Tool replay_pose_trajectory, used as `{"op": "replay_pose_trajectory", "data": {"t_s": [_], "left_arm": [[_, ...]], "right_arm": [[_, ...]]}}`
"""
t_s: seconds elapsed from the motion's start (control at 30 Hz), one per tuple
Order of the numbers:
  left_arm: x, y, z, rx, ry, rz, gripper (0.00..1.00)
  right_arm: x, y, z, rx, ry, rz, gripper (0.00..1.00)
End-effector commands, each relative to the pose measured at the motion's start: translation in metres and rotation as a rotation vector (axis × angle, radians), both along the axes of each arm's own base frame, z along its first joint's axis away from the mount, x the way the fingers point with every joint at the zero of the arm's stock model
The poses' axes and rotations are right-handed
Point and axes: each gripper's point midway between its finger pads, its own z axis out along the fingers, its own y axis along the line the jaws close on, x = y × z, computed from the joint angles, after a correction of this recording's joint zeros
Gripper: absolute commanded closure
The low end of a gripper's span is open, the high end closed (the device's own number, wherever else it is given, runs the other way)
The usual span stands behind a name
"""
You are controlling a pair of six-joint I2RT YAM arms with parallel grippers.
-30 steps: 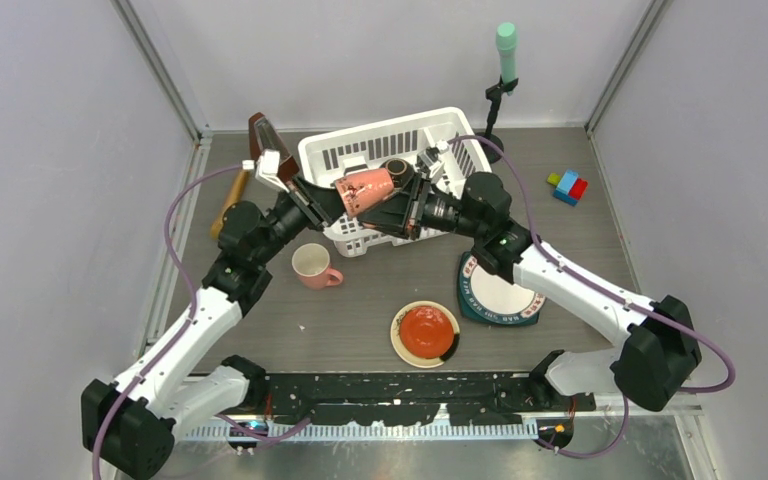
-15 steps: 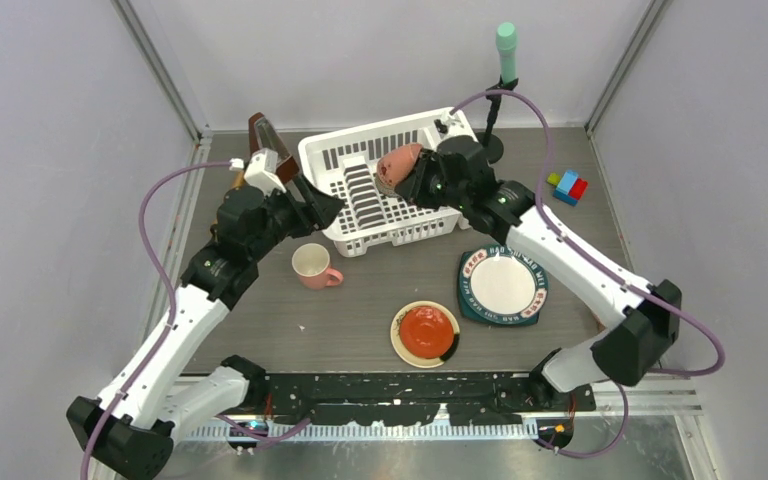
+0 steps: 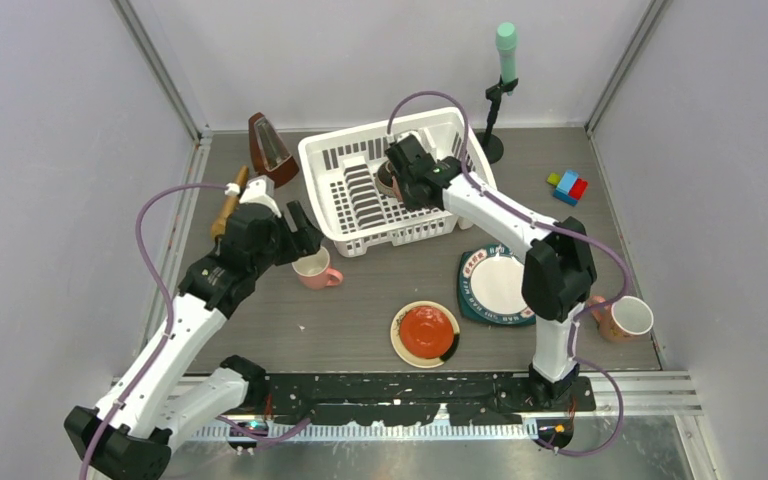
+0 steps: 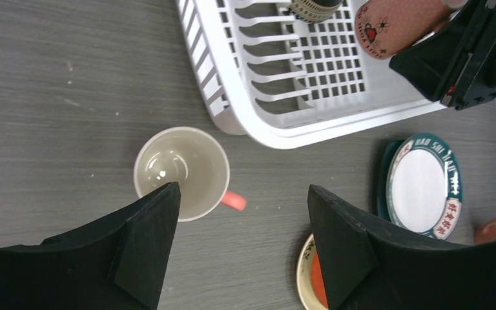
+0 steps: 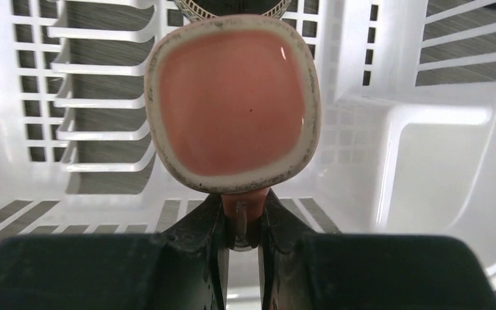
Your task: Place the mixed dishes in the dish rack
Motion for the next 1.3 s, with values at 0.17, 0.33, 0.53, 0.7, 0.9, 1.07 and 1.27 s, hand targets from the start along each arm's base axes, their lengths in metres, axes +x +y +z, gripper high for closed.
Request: {"op": "replay_pose_trajectory", "data": {"t_s": [0.17,0.33,0.53,0.7,0.9,1.07,1.27], "left_arm": [[-0.008,0.029,-0.019,0.11,0.084,0.113,0.25],[-0.008,0.026,-0.031,0.117,0.122,0.104,0.25],[-0.009,0.023,-0.041,0.11,0.141,0.092,0.25],[-0.008,0.021,-0.052,0.122,0.17,0.088,0.25],[-0.008,0.026,-0.064,0.147,0.218,0.128,0.2],[-0.007,0.026,-0.071,0.158,0.243,0.132,0.17],[-0.005,0.031,-0.077,0.167,0.251,0.17,0.2]], "right_arm": [[0.032,-0.002,0.002,-0.179,-0.002,0.164,1.0],[0.038,0.007,-0.028,-0.169,0.083,0.248,1.0],[0.045,0.01,-0.055,-0.136,0.133,0.318,1.0],[0.053,0.003,-0.075,-0.161,0.131,0.375,1.0],[0.057,-0.013,-0.084,-0.15,0.095,0.373,0.86],[0.058,-0.035,-0.078,-0.144,0.112,0.342,0.49],[0.055,-0.054,-0.067,-0.195,0.111,0.312,0.28]]}}
